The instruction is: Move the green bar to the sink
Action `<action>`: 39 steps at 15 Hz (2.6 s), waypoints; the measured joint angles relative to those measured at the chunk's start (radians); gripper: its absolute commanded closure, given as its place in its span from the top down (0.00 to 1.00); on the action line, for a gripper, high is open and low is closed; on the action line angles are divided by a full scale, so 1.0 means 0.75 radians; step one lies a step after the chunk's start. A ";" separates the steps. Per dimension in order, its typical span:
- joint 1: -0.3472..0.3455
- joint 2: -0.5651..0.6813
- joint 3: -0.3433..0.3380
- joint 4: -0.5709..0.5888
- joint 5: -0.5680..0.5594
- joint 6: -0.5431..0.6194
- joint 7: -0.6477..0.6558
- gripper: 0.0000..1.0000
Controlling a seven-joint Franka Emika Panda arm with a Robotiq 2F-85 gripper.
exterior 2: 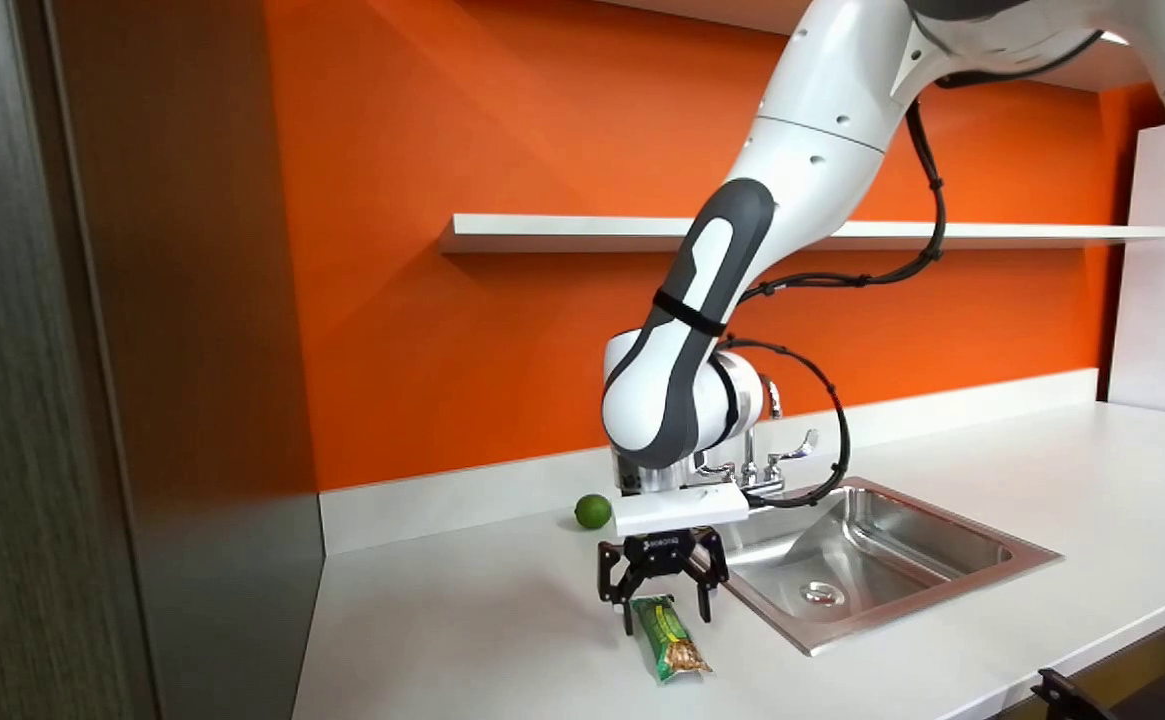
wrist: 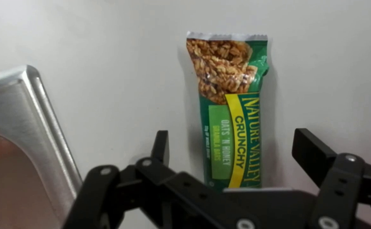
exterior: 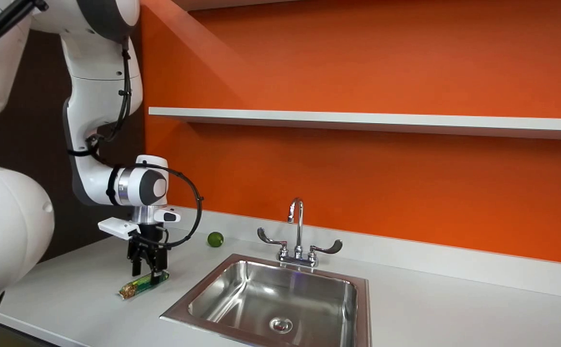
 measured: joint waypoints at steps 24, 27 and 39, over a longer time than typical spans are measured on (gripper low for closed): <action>0.000 -0.063 -0.054 0.001 -0.008 -0.012 -0.003 0.18; -0.001 -0.146 -0.072 -0.013 -0.040 -0.065 -0.008 0.18; -0.188 -0.325 -0.132 -0.078 -0.044 -0.150 -0.241 0.18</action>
